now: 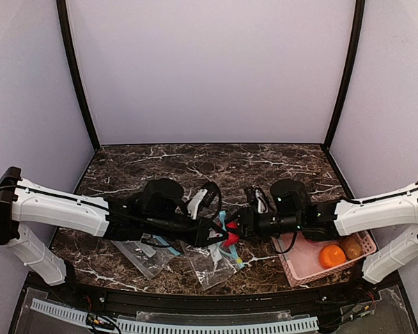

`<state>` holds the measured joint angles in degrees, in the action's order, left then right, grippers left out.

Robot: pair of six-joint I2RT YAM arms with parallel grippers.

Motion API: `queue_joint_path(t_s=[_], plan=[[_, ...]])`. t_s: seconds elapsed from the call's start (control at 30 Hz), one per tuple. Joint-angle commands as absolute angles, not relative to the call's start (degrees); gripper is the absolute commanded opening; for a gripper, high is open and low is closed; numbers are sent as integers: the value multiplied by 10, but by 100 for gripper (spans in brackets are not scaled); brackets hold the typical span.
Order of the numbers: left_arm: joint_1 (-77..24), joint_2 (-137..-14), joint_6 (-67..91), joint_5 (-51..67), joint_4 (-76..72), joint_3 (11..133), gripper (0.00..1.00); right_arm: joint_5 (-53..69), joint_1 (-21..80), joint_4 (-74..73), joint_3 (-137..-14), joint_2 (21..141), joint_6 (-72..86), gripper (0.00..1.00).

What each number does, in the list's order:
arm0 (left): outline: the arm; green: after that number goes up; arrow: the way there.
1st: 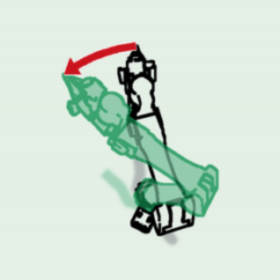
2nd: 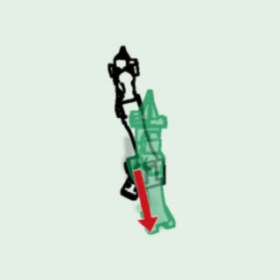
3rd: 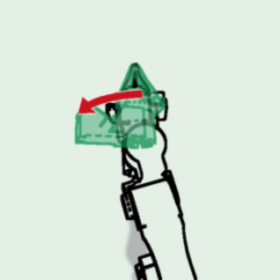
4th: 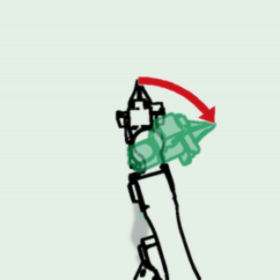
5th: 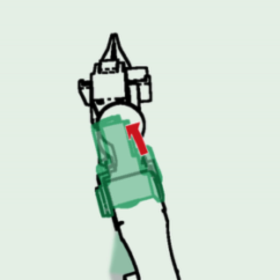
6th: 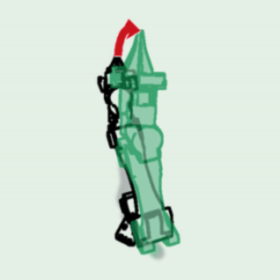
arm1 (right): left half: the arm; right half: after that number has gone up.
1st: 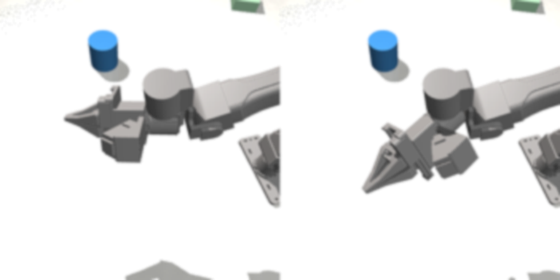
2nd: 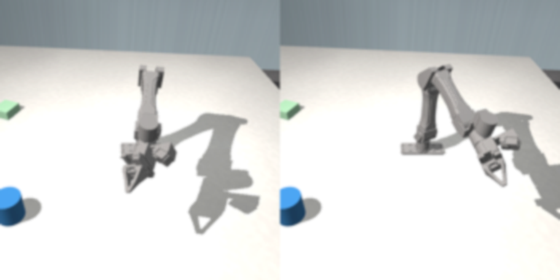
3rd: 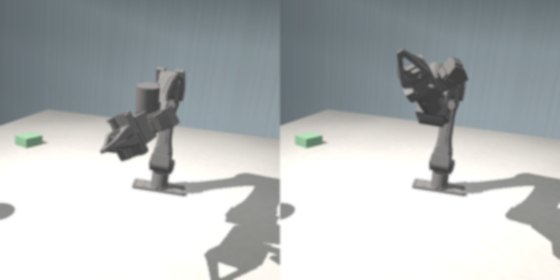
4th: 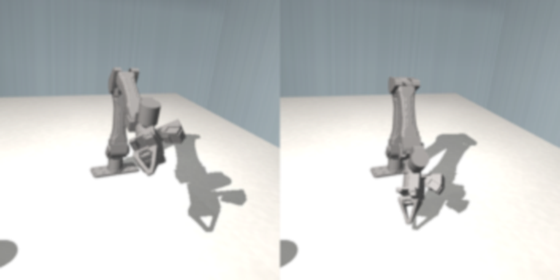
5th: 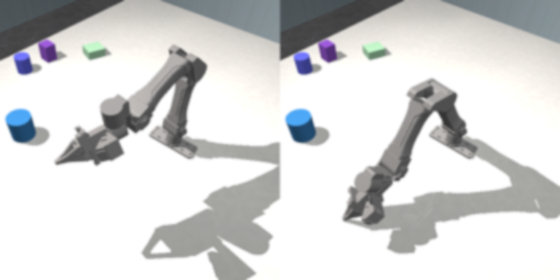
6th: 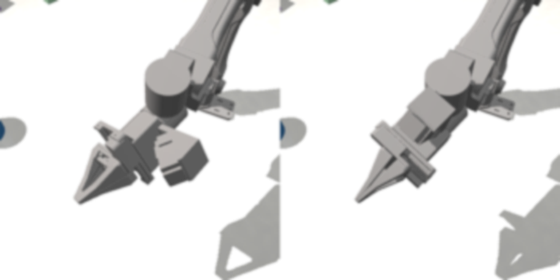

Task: Place the food in the zip-top bag and seal the zipper
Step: Place the fake fruit in the zipper food storage bag.

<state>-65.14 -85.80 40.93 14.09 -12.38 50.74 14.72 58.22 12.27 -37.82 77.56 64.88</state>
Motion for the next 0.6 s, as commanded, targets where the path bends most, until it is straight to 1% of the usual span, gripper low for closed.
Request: queue_joint_path(t_s=[0.0,0.27,0.57], plan=[[-648,-842,415,129,-159,503,1,195,585,124,-403,788,623,43],[-645,-843,421,129,-166,500,1,209,588,124,-401,781,622,54],[-644,-836,426,119,-163,488,1,181,588,87,-394,744,615,71]])
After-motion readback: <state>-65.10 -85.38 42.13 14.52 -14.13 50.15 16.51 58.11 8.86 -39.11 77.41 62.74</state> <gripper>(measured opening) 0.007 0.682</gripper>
